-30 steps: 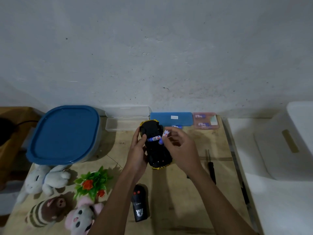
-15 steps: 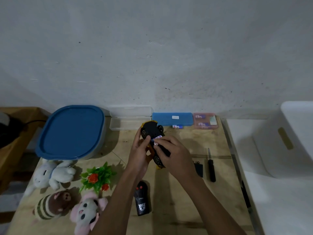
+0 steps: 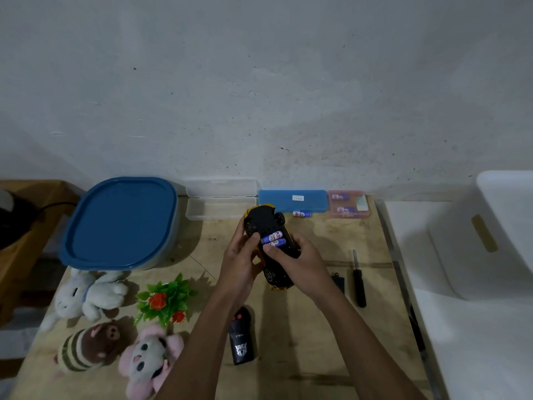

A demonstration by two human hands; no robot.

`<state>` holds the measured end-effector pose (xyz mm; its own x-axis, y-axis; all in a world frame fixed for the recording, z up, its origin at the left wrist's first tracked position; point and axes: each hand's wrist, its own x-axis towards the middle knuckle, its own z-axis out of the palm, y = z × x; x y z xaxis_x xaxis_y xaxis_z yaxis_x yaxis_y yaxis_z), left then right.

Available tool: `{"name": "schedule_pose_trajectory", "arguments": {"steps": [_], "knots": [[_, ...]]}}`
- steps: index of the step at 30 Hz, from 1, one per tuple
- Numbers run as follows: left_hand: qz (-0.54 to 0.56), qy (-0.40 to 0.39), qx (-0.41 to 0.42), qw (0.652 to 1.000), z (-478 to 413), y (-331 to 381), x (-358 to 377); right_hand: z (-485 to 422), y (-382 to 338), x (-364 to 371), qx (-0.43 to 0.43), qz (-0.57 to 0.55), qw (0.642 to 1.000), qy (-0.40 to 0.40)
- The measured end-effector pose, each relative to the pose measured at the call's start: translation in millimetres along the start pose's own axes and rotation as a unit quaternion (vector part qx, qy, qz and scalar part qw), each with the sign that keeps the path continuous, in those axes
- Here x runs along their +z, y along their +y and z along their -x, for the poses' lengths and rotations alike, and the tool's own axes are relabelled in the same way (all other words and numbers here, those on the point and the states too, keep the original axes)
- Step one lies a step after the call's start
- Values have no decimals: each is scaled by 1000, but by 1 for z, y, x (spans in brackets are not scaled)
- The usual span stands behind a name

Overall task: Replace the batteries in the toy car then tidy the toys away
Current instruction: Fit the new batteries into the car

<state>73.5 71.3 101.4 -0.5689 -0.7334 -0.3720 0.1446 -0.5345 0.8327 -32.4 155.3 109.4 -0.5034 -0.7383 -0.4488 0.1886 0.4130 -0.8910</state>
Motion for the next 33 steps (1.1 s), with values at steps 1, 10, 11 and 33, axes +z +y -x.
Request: {"name": "schedule_pose_trajectory", "arguments": {"steps": [1,10,11,33], "knots": [[-2,1,-3,1000,-1,-1,1,1,1,0,-4,-5,1000,0],[0,6,-37,999,-20,-10,5,-17,7,-12,28,-45,999,-4],[6,14,-39,999,-19,-9,4,-20,8,-14,26,-51,998,-4],[32,54,-55,997,-38,7,-1,-136,30,-51,-144,682,713,76]]}}
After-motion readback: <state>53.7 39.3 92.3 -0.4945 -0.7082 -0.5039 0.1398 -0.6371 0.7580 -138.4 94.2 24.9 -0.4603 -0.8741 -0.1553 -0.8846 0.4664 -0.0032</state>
